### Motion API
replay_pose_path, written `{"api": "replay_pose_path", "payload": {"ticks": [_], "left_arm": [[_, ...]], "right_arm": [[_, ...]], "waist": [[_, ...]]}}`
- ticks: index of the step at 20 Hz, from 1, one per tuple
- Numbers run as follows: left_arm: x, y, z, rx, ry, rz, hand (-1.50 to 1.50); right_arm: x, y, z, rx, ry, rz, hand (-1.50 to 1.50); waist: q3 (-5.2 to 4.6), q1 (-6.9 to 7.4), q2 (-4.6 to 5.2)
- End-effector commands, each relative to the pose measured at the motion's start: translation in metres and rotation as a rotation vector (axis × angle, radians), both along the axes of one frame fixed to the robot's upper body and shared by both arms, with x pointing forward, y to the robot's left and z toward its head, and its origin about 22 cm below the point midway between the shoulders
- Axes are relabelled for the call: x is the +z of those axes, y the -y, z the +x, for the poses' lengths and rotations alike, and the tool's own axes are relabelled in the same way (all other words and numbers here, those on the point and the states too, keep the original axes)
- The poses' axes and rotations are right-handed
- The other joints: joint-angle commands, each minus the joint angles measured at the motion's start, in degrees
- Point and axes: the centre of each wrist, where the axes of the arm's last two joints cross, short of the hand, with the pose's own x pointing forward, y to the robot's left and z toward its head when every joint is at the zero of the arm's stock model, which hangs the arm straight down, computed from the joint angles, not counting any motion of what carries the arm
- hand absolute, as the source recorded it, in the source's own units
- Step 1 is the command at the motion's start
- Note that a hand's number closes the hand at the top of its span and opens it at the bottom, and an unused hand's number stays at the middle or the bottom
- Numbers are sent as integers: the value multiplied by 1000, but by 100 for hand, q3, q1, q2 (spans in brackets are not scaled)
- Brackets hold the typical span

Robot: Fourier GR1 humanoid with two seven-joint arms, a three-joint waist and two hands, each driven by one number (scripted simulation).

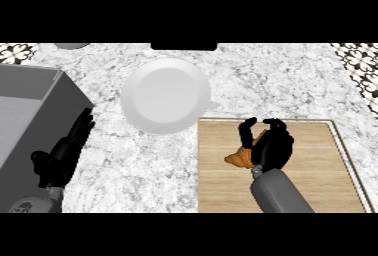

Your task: Pick the croissant from the tray and place it in the plate

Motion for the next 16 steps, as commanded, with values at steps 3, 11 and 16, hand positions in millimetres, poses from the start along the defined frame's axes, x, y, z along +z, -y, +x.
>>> {"api": "replay_pose_path", "payload": {"ticks": [3,11,16], "left_arm": [[-11,-2,-7,19,-23,-3,0],[-2,-5,0,41,-6,-7,0],[3,-8,-1,19,15,9,0]], "right_arm": [[39,-68,-17,109,66,-70,150],[101,-97,-32,150,225,-189,150],[129,-101,-35,148,228,-220,150]], "waist": [[89,-60,19],[127,-103,53],[139,59,126]]}}
